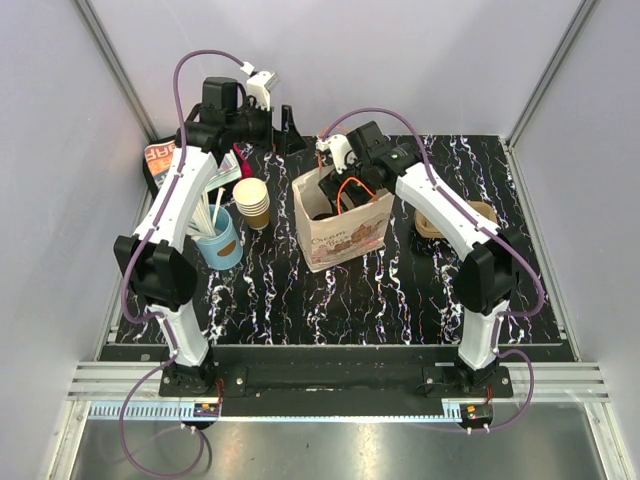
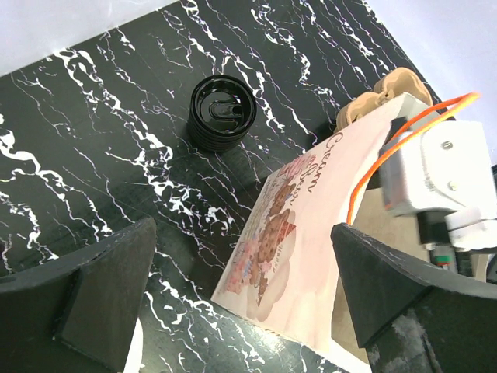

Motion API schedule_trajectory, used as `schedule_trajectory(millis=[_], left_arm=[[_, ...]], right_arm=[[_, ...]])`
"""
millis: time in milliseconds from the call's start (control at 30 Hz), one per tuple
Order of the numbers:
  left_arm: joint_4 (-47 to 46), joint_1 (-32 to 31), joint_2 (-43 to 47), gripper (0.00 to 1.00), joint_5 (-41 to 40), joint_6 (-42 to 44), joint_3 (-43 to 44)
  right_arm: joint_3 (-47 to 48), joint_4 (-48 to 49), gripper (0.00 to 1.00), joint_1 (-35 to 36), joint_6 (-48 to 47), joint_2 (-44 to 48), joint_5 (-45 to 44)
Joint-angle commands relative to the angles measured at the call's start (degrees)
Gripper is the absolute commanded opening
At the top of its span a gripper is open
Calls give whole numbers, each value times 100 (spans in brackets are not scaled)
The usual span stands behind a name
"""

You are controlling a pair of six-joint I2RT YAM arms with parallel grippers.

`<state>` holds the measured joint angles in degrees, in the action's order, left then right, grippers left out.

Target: Pack the takeout coffee

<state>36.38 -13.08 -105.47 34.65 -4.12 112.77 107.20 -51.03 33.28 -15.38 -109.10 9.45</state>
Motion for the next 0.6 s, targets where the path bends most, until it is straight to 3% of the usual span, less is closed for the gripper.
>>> schedule_trajectory(millis=[0, 567], left_arm=[[-96, 16, 396, 99, -108, 271, 17], [940, 95, 607, 99, -653, 1580, 500]], right_arm=[[258, -171, 94, 65, -141, 407, -180], [758, -276, 93, 65, -211, 803, -373]])
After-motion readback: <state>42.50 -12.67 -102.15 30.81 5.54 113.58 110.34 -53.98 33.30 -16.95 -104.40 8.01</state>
